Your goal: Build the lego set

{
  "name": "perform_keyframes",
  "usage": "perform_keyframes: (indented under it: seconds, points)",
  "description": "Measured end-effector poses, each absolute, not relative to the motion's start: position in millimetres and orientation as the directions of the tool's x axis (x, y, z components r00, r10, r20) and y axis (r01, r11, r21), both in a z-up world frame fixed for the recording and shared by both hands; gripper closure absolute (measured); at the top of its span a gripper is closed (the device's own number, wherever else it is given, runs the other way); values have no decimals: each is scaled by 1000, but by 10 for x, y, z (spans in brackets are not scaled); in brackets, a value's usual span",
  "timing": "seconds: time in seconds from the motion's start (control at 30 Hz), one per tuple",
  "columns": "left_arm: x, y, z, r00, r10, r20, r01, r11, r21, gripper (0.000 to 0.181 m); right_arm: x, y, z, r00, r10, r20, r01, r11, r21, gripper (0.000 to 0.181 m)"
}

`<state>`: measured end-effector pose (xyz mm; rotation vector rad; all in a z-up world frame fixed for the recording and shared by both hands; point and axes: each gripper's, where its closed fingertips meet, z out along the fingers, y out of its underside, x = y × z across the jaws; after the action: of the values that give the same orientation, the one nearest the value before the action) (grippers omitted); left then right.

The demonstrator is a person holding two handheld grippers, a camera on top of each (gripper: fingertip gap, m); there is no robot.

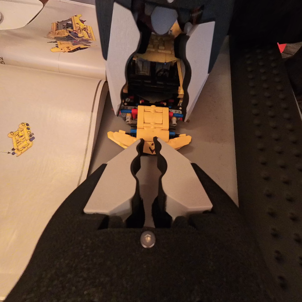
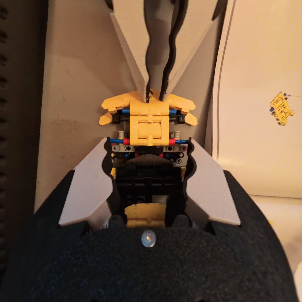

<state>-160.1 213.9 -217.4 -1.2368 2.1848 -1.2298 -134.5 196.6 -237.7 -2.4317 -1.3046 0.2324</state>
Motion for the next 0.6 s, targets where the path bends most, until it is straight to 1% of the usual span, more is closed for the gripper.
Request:
perform_keyframes:
  seconds: [0.13,0.23,0.43,0.6]
  points:
    - [-1602,2136,-2174,-562,-819,115,-522,243,-817,169,-1342,1963,-2358,529,843,99,806,-463,-368,91]
    - [-1602,2136,-2174,-562,-819,114,-523,244,-817,169,-1339,1960,-2366,544,835,82,793,-480,-375,91]
    - [-1603,2137,-2173,-562,-819,116,-524,244,-816,169,-1334,1959,-2373,559,824,91,796,-502,-337,91]
    - [-1605,2137,-2173,-563,-818,118,-524,242,-817,169,-1340,1966,-2369,543,833,106,806,-482,-344,93]
